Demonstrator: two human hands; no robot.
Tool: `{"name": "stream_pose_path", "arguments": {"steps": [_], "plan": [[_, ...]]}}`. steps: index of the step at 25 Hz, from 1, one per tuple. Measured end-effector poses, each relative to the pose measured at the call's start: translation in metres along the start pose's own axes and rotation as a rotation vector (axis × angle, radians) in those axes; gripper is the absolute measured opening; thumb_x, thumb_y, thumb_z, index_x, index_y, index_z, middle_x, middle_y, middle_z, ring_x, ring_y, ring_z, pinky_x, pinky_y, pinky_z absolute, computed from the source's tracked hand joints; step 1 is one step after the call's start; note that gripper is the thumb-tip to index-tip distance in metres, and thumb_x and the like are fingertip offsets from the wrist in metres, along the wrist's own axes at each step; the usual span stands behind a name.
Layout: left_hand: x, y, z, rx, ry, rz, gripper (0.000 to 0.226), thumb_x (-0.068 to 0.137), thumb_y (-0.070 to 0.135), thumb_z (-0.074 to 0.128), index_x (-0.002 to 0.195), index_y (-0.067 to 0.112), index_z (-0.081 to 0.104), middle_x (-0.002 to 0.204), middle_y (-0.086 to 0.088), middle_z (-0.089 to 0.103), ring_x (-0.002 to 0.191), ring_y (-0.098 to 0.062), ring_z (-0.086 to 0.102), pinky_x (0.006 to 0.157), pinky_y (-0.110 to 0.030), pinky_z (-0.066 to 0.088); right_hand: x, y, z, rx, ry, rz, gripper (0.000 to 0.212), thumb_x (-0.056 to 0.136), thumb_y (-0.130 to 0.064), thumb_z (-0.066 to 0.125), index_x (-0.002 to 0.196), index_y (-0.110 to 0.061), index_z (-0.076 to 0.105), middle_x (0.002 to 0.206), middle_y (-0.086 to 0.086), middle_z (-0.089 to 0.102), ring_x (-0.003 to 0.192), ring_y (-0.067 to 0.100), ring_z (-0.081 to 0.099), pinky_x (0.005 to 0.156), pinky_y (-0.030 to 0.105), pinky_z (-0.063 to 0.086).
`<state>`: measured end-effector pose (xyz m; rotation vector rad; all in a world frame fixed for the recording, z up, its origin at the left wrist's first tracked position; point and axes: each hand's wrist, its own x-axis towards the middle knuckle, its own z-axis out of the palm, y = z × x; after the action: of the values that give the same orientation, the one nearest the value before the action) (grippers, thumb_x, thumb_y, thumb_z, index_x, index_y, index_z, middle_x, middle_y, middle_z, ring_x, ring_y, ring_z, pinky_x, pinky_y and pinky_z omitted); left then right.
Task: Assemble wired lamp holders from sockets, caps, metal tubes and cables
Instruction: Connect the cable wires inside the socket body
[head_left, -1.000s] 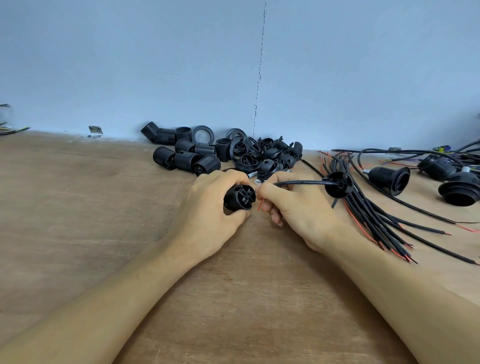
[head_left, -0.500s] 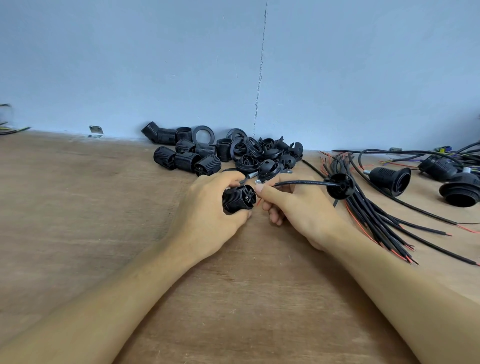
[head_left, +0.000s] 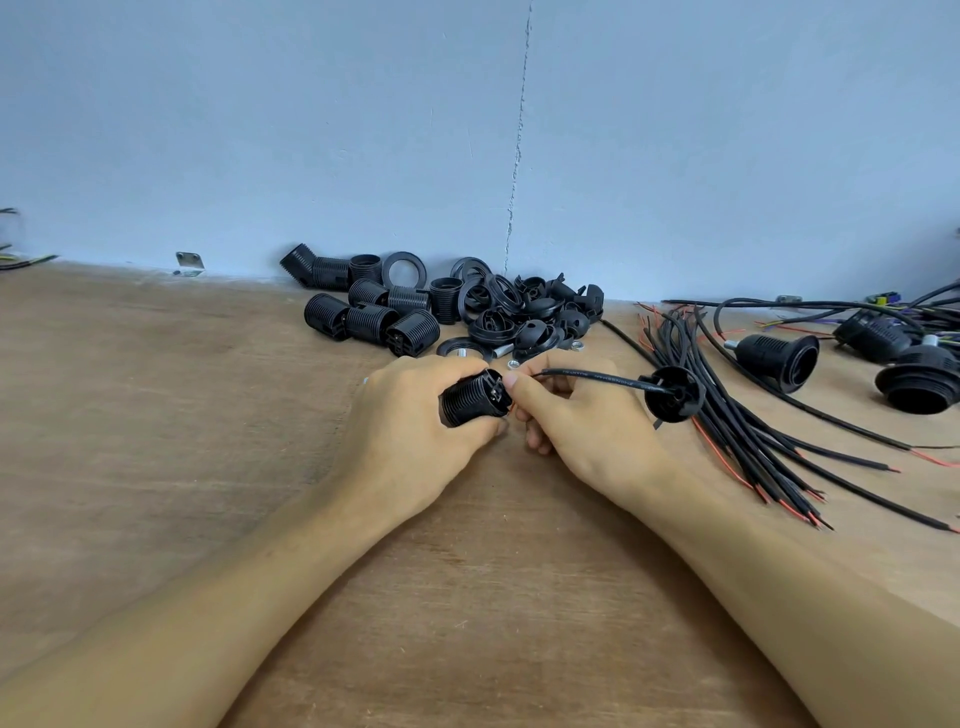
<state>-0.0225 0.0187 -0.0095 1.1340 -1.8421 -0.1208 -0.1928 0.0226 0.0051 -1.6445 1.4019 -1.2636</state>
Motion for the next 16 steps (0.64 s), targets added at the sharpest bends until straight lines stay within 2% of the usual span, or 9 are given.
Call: {"name": "stream_pose_path", "arguments": {"steps": [4, 7, 9, 11, 12, 13, 14, 16], "plan": [[-0.0005, 0.0, -0.0022, 0.017, -0.007, 0.009, 0.046, 0.067, 0.045, 0.079, 0.109, 0.044, 0.064, 0.072, 0.028, 0.061, 0.087, 0.008, 0.054, 0.063, -0.019, 0.039, 0.0003, -0.0007, -0.0004, -0.011, -0.011, 0.015, 0.016, 0.096, -0.021, 0.063, 0.081, -0.017, 0.065, 0.055, -0.001, 0.062, 0.046, 0.011, 0.056, 0.052, 0.025, 0.049], [-0.0011, 0.0024, -0.0031, 0.001, -0.014, 0.006, 0.041, 0.068, 0.042, 0.081, 0.106, 0.042, 0.067, 0.071, 0.021, 0.065, 0.088, 0.002, 0.055, 0.064, -0.02, 0.042, 0.0005, -0.0011, 0.0001, -0.052, -0.012, 0.005, 0.018, 0.096, -0.022, 0.063, 0.078, -0.02, 0.064, 0.057, 0.004, 0.063, 0.049, 0.016, 0.057, 0.058, 0.037, 0.052], [0.0012, 0.004, -0.0034, 0.003, -0.017, -0.024, 0.043, 0.068, 0.041, 0.081, 0.108, 0.043, 0.064, 0.07, 0.026, 0.063, 0.089, -0.001, 0.056, 0.063, -0.021, 0.043, 0.0006, -0.0018, 0.0003, -0.032, -0.004, 0.014, 0.02, 0.096, -0.02, 0.063, 0.076, -0.019, 0.064, 0.055, 0.002, 0.062, 0.046, 0.014, 0.056, 0.052, 0.032, 0.051], [0.0036, 0.0055, -0.0019, 0.03, -0.074, -0.057, 0.03, 0.071, 0.045, 0.078, 0.099, 0.044, 0.068, 0.077, 0.025, 0.066, 0.087, -0.005, 0.057, 0.069, -0.029, 0.048, 0.0007, -0.0024, -0.0001, 0.037, 0.012, 0.043, 0.02, 0.096, -0.017, 0.064, 0.077, -0.016, 0.063, 0.054, -0.001, 0.061, 0.044, 0.012, 0.055, 0.046, 0.024, 0.048], [0.0036, 0.0062, -0.0015, 0.061, -0.084, -0.062, 0.025, 0.072, 0.049, 0.075, 0.097, 0.046, 0.071, 0.083, 0.024, 0.068, 0.091, -0.006, 0.058, 0.078, -0.035, 0.05, 0.0009, -0.0028, -0.0001, 0.061, 0.018, 0.05, 0.019, 0.096, -0.017, 0.064, 0.077, -0.015, 0.064, 0.054, 0.0, 0.062, 0.044, 0.013, 0.055, 0.045, 0.024, 0.048], [0.0032, 0.006, -0.0014, 0.1, -0.068, -0.068, 0.029, 0.071, 0.055, 0.073, 0.1, 0.047, 0.073, 0.097, 0.022, 0.071, 0.103, -0.011, 0.059, 0.09, -0.039, 0.048, 0.0011, -0.0031, -0.0001, 0.069, 0.019, 0.05, 0.019, 0.096, -0.017, 0.064, 0.077, -0.015, 0.064, 0.055, 0.001, 0.062, 0.044, 0.013, 0.055, 0.045, 0.024, 0.048], [0.0024, 0.0058, -0.0018, 0.15, -0.047, -0.081, 0.042, 0.069, 0.063, 0.071, 0.108, 0.048, 0.074, 0.115, 0.018, 0.07, 0.117, -0.018, 0.056, 0.1, -0.042, 0.043, 0.0014, -0.0029, -0.0003, 0.063, 0.017, 0.045, 0.019, 0.096, -0.017, 0.064, 0.077, -0.015, 0.064, 0.056, 0.003, 0.063, 0.044, 0.014, 0.056, 0.046, 0.024, 0.048], [0.005, 0.0058, -0.0061, 0.246, -0.043, -0.151, 0.075, 0.064, 0.085, 0.059, 0.128, 0.046, 0.066, 0.145, 0.006, 0.056, 0.14, -0.023, 0.04, 0.115, -0.048, 0.031, 0.0016, -0.0031, -0.0006, 0.036, 0.014, 0.034, 0.019, 0.096, -0.018, 0.065, 0.077, -0.015, 0.065, 0.055, 0.003, 0.063, 0.043, 0.012, 0.056, 0.045, 0.022, 0.047]]}}
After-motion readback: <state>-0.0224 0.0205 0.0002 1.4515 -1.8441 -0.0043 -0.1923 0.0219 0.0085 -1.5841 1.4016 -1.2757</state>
